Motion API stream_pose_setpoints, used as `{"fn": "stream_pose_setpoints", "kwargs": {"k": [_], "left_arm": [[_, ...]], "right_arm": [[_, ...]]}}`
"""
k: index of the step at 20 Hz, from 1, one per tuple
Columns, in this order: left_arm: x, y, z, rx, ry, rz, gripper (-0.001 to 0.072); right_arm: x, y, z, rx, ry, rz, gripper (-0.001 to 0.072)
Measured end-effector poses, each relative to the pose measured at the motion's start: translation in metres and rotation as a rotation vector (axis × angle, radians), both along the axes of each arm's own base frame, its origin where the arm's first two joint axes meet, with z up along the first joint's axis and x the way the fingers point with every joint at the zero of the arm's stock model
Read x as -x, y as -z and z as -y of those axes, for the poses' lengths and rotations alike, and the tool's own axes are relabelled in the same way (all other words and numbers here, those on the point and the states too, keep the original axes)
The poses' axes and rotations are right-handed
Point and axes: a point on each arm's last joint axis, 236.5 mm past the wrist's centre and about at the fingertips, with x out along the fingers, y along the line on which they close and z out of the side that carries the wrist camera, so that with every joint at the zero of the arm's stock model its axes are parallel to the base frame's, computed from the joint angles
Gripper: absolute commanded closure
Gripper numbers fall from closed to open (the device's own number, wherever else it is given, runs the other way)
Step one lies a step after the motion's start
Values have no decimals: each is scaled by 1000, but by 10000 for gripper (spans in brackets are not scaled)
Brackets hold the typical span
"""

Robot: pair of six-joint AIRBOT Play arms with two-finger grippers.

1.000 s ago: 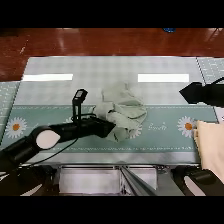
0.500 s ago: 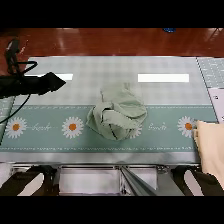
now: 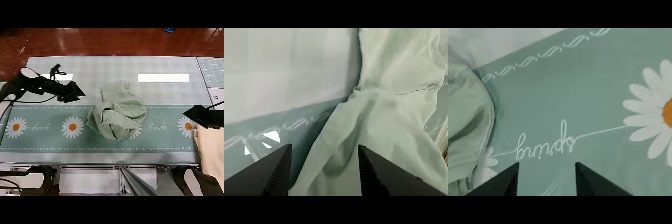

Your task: Fold the shirts.

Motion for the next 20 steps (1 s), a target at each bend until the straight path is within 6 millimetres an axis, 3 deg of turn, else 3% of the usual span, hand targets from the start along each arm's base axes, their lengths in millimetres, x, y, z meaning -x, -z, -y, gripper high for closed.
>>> {"fn": "stream_pose_setpoints", "kwargs": {"k": [3, 8, 9, 12, 20], "left_arm": [[-3, 17, 30, -33, 83, -23, 202], [12, 43, 63, -140, 248, -101, 203], [16, 46, 69, -147, 274, -119, 237], [26, 50, 83, -140, 336, -151, 676], [30, 41, 95, -89, 422, -128, 687]], "right_arm": [[12, 18, -21, -66, -43, -40, 308], [17, 26, -65, -103, -161, -49, 307], [16, 27, -73, -102, -176, -44, 307], [18, 30, -92, -84, -214, -48, 307], [49, 62, -138, -103, -254, -134, 307]]}}
